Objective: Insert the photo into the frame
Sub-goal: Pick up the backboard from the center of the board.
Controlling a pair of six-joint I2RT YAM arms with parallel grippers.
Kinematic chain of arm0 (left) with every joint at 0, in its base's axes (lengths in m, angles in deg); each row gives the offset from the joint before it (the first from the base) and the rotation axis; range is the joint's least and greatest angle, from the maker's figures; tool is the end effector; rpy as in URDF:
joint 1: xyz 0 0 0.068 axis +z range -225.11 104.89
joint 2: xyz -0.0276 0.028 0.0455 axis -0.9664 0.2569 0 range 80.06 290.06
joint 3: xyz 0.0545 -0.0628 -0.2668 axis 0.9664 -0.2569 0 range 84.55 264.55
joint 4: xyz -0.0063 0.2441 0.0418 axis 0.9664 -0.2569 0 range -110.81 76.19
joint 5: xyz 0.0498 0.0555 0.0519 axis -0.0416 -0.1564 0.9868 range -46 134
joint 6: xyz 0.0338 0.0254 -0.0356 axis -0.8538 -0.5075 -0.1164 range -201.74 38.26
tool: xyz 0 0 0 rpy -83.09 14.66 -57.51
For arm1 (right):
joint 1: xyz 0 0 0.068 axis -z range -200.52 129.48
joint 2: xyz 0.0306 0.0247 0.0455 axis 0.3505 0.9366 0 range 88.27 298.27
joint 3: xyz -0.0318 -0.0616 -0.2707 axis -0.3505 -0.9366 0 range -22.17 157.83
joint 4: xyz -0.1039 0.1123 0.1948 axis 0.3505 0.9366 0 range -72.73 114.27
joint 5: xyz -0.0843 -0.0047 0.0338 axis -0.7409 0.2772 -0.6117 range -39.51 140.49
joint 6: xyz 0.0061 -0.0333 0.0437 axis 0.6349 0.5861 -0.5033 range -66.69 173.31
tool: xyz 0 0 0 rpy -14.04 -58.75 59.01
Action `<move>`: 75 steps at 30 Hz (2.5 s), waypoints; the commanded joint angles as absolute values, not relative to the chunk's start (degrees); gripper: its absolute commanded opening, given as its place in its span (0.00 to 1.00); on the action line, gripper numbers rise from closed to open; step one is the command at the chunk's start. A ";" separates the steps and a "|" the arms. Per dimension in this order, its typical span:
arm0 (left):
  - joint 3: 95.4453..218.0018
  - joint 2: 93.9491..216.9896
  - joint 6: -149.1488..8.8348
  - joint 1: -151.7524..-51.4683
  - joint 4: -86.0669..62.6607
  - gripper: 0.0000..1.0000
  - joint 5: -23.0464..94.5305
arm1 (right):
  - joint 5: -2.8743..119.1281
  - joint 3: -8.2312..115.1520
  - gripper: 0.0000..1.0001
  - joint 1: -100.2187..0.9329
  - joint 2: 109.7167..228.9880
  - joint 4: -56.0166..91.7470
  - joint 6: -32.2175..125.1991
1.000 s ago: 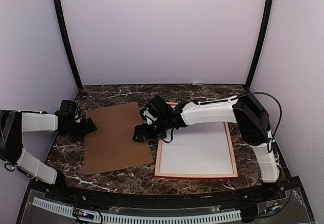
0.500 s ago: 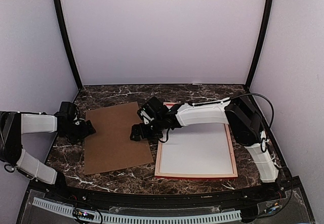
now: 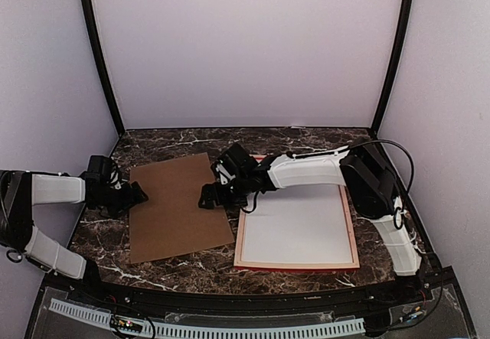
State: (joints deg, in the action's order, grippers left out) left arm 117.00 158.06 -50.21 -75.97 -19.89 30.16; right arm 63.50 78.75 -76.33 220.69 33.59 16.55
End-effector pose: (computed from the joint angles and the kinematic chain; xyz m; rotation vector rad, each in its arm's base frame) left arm 0.2361 -0.0126 0.1694 -0.5620 2.4506 -0.5365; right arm 0.2768 0.4222 0.1623 -0.5500 2.5773 0.9417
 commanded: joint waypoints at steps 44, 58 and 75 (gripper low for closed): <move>129.92 141.58 -49.64 -76.92 -28.34 0.64 8.68 | 70.83 73.80 0.88 -76.85 221.84 27.50 17.13; 136.43 143.91 -55.33 -76.96 -36.81 0.18 13.58 | 71.32 74.15 0.87 -76.85 221.49 27.55 17.22; 151.10 146.02 -66.49 -76.96 -56.15 0.00 19.77 | 67.98 74.20 0.98 -76.49 214.43 32.65 22.19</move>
State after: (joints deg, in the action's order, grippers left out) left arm 145.37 146.39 -58.75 -76.85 -48.55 15.91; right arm 69.71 74.86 -76.42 218.77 30.31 19.98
